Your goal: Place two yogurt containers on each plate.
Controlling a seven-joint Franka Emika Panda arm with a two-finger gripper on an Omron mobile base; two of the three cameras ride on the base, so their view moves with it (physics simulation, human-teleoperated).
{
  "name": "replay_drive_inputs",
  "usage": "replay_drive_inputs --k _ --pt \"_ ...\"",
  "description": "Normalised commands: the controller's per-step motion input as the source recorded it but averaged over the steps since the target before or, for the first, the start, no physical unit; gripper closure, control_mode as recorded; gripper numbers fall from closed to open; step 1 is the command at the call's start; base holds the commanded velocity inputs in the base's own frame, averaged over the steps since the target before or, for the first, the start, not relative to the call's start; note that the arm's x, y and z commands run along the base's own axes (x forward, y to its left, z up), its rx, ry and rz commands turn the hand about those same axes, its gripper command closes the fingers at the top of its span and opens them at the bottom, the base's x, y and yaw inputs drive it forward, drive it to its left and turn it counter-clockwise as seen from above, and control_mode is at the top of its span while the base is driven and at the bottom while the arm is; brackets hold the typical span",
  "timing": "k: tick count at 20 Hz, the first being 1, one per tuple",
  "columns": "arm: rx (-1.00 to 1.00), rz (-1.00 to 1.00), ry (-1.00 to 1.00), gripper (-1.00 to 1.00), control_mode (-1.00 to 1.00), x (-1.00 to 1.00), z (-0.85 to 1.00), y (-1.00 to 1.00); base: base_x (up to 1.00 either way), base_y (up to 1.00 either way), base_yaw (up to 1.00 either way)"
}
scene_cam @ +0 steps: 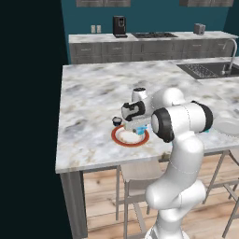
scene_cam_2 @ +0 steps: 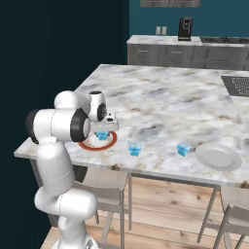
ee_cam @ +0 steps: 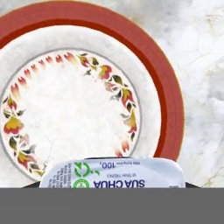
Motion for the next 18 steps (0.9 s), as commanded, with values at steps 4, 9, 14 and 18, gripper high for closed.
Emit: replay_drive_inputs --k 4,9,14,18 --pt "-0.05 -0.18 0.00 1.00 -1.00 0.17 -0.12 0.00 0.00 0.00 0.00" --pt "0.04 -0.11 0.01 1.00 -1.00 0.06 -0.07 0.00 0.00 0.00 0.00" --pt "0.05 -0.07 0.01 1.00 -1.00 0.04 -0.14 0.00 0.00 0.00 0.00" --pt "0.02 -0.05 0.00 1.00 -1.00 0.00 -0.17 0.00 0.00 0.00 0.00"
